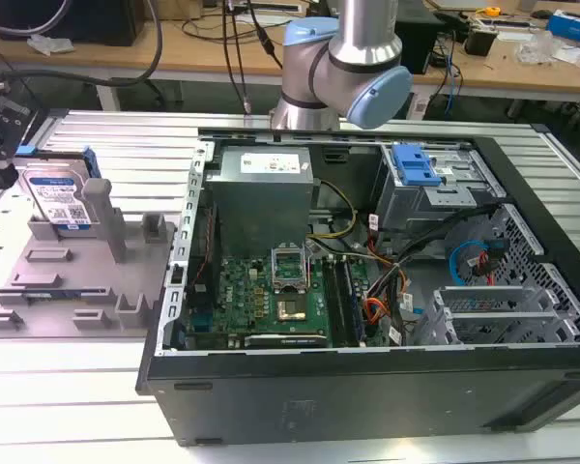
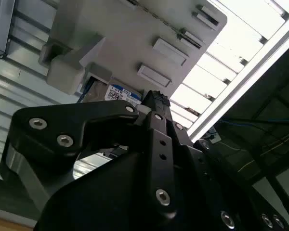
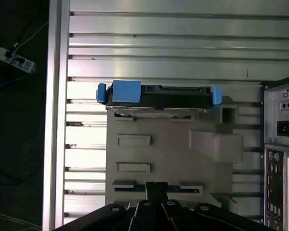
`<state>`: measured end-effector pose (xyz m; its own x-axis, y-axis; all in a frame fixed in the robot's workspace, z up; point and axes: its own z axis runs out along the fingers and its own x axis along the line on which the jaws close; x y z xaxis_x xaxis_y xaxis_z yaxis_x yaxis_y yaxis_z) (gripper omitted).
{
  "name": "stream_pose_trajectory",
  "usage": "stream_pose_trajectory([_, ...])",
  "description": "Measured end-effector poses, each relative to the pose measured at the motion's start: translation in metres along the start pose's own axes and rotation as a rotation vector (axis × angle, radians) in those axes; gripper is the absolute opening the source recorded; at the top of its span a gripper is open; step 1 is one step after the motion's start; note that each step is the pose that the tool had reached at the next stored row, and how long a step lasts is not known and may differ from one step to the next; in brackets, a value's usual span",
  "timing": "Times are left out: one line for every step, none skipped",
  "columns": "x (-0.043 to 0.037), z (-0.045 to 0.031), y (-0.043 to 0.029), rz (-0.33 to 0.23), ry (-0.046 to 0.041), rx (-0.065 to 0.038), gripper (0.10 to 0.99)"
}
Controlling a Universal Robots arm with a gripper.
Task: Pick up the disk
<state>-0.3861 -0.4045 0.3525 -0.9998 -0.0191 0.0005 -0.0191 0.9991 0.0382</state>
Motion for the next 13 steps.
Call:
stream_pose_trajectory([0.0, 0.0, 0.0, 0.0, -0.0001, 0.0, 0.106])
stream_pose_trajectory([0.0, 0.0, 0.0, 0.0, -0.0001, 0.0, 0.106])
stream_pose_trajectory([0.0, 0.0, 0.0, 0.0, 0.0, 0.0, 0.106])
stream_pose_trajectory([0.0, 0.0, 0.0, 0.0, -0.0001, 0.0, 0.106])
stream_pose_trajectory([0.0, 0.0, 0.0, 0.0, 0.0, 0.0, 0.106])
stream_pose_trajectory([0.0, 0.0, 0.0, 0.0, 0.0, 0.0, 0.106])
stream_pose_trajectory([0.0, 0.0, 0.0, 0.0, 0.0, 0.0, 0.106])
stream_pose_trajectory([0.0, 0.0, 0.0, 0.0, 0.0, 0.0, 0.106])
stream_pose_trajectory([0.0, 0.0, 0.0, 0.0, 0.0, 0.0, 0.106])
stream_pose_trajectory([0.0, 0.0, 0.0, -0.002, 0.0001, 0.0, 0.106])
stream_pose_trajectory([0.0, 0.0001, 0.0, -0.01, 0.0002, 0.0, 0.106])
stream_pose_trajectory([0.0, 0.0001, 0.0, -0.022, 0.0007, 0.0, 0.106])
stream_pose_trajectory([0.0, 0.0001, 0.0, -0.044, 0.0015, 0.0, 0.106])
